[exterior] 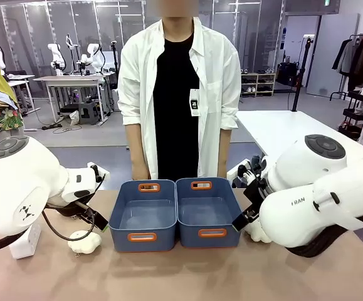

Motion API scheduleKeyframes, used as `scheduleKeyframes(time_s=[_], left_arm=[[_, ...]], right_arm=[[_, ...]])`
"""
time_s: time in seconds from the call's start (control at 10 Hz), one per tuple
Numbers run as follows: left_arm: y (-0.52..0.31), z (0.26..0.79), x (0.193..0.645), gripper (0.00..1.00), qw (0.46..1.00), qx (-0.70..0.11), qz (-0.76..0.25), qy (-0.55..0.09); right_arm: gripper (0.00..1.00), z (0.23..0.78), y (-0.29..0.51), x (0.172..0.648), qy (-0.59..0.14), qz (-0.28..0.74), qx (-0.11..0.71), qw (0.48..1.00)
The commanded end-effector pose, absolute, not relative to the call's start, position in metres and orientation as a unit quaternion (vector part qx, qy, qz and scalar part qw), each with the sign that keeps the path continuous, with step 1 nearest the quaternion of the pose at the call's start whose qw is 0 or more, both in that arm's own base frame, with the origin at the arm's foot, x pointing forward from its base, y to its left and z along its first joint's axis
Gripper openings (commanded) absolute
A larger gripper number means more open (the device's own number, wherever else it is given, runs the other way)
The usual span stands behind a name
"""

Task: Sort the digital clocks into the basket.
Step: Pick up the Digital clock from the table and place it into the empty Plastic storage basket.

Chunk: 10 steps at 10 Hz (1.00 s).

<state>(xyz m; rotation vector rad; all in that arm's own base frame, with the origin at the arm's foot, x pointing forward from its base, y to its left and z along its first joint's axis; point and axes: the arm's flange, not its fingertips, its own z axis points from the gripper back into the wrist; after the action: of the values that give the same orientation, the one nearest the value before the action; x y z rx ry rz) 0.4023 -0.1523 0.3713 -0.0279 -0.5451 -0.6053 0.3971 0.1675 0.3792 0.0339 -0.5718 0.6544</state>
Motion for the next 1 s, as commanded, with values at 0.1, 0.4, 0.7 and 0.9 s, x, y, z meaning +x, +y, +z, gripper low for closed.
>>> scheduleKeyframes(time_s=[0.1, 0.4, 0.7, 0.9], left_arm=[[-0.136, 0.422, 0.407, 1.00, 0.916, -0.127, -0.310, -0.219], [-0.080, 0.457, 0.407, 1.00, 0.860, -0.394, -0.291, -0.146], [0.015, 0.456, 0.374, 1.00, 0.763, -0.578, -0.237, -0.169], [0.091, 0.439, 0.330, 1.00, 0.757, -0.592, -0.164, -0.223]], right_arm=[[1.00, 0.461, 0.137, 0.415, -0.206, 0.283, 0.155, 0.924], [1.00, 0.494, 0.076, 0.425, -0.125, 0.224, 0.334, 0.907], [1.00, 0.501, -0.016, 0.393, -0.128, 0.123, 0.504, 0.845], [1.00, 0.492, -0.088, 0.341, -0.189, 0.050, 0.568, 0.800]])
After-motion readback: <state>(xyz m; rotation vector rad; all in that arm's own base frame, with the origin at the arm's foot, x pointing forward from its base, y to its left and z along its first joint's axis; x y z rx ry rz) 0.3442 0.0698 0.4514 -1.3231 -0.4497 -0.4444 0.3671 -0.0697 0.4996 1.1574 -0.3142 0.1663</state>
